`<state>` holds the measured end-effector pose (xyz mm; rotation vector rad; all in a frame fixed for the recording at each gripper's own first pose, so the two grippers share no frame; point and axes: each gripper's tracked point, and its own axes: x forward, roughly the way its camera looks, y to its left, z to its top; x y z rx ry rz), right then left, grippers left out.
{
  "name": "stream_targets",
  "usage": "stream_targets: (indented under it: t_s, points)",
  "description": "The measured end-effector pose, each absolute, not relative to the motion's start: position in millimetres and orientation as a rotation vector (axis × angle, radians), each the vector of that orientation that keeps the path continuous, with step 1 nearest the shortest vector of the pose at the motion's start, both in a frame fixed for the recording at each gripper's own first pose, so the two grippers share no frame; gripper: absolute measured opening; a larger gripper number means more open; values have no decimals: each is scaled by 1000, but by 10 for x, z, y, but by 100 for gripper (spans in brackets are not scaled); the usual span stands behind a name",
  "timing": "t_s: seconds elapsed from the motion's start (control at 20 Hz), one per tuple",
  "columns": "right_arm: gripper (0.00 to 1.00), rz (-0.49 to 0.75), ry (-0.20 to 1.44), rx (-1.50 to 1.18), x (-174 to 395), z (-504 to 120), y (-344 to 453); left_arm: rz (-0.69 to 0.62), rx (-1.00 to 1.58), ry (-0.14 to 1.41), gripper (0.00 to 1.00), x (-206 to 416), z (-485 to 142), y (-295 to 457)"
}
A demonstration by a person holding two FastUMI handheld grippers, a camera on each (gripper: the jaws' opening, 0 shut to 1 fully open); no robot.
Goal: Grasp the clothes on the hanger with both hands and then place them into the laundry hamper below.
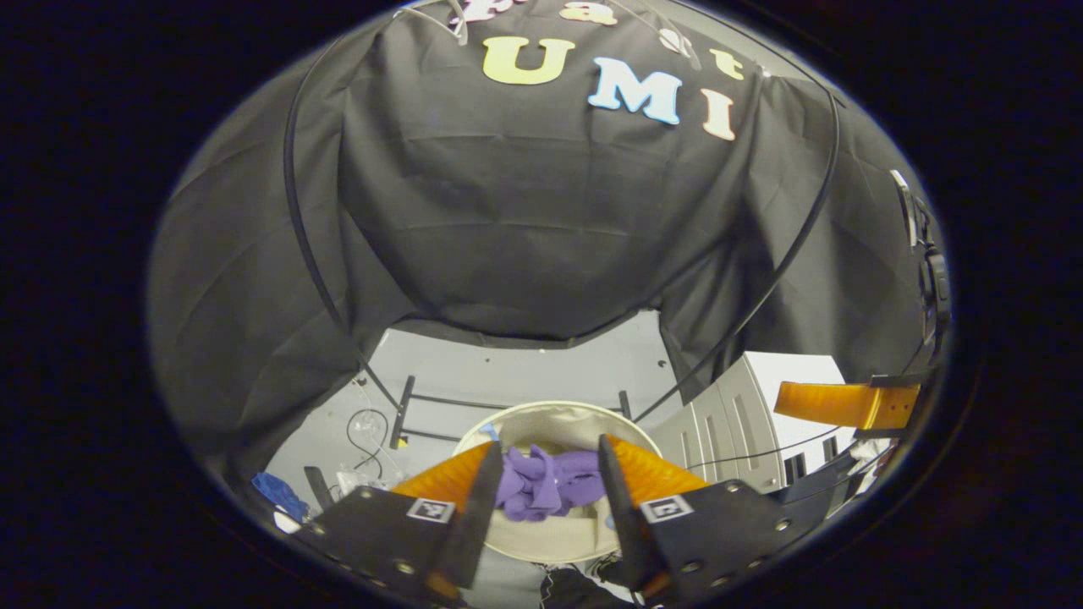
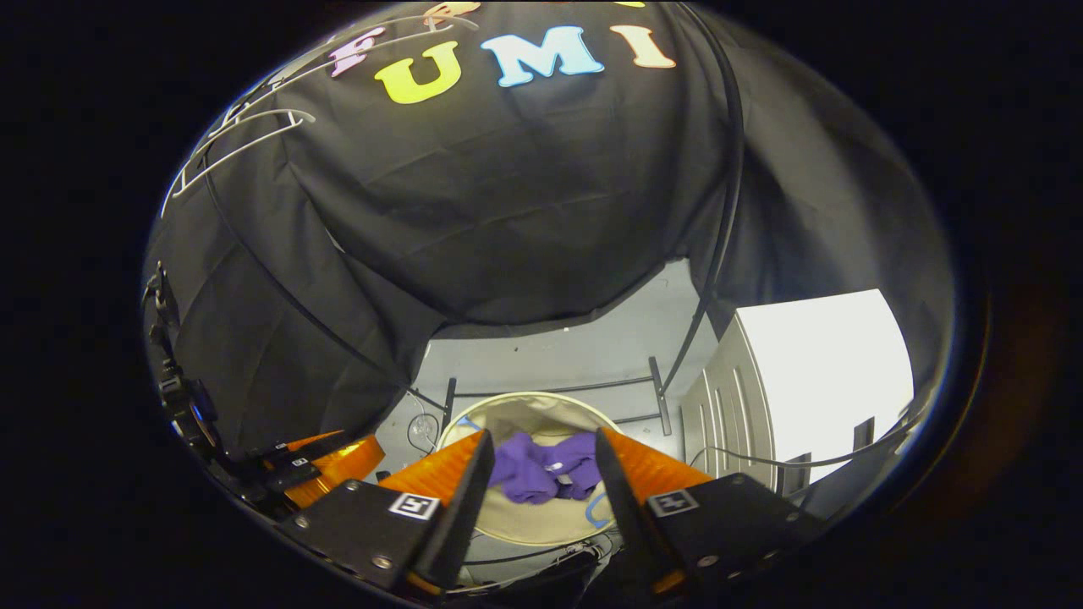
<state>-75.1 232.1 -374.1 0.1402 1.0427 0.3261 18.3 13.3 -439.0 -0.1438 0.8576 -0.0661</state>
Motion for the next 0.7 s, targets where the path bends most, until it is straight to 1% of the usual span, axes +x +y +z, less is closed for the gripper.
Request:
stream_targets:
  t_s: [0.05,0.1,0.15,0.2,0.25,0.35,0.4,0.45,0.7]
  points:
    - [89,321,1024,136,-706,-3671,2287,-47,-131,843,87,200,-4331,206]
    - [93,310,1006,128,-665,-3613,2231,-22,-111,834,89,195,-4266,304]
    - [96,299,985,123,-616,-3537,2167,-6,-91,821,94,206,-4203,387]
    - [96,287,964,120,-578,-3457,2102,1,-74,807,97,215,-4137,436]
    - [96,275,945,117,-533,-3373,2023,5,-57,795,92,219,-4062,492]
    - [96,238,899,104,-453,-3162,1814,1,-37,764,92,258,-3839,558]
    - [91,214,868,96,-412,-3052,1693,-5,-38,740,92,301,-3668,574]
    - [96,188,831,88,-352,-2898,1564,-13,-44,710,92,370,-3480,581]
    - [95,57,613,35,-136,-2078,940,-48,-51,518,92,779,-2385,625]
